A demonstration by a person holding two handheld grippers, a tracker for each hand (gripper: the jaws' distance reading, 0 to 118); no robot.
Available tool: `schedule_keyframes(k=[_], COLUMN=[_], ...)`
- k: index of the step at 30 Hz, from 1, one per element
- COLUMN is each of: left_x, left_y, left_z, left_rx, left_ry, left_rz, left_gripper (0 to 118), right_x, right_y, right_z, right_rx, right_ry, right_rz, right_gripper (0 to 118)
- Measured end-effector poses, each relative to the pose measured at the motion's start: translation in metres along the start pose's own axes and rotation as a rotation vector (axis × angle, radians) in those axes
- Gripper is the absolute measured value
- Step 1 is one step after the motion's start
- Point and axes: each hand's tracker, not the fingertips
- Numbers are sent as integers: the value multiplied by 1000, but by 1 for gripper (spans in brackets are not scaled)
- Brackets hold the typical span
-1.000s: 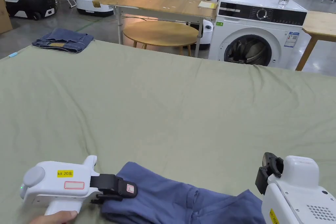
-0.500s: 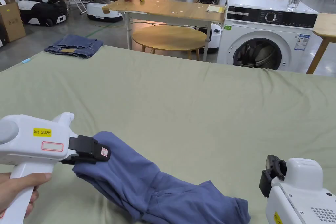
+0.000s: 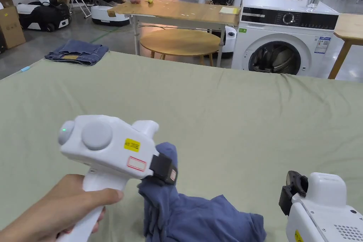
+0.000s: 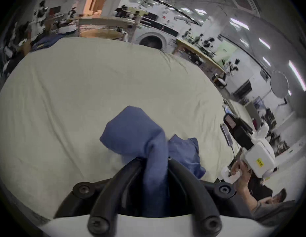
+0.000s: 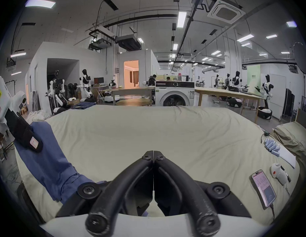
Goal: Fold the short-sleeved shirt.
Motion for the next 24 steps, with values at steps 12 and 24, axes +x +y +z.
schedule_keyframes(k=[12,24], left_x=[66,57], left_y=[-12,-13], left_z=[-131,-114], left_rx=[-225,-194], left_ry=[-26,-160], left_rz=[-66,17], left_gripper=[5,48], right_x=[13,19], right_y=[-7,-5], right_z=[4,7], right_rx=[-28,-31], right_ry=[-29,-40], right_rz=[-12,-13], right_gripper=[0,0])
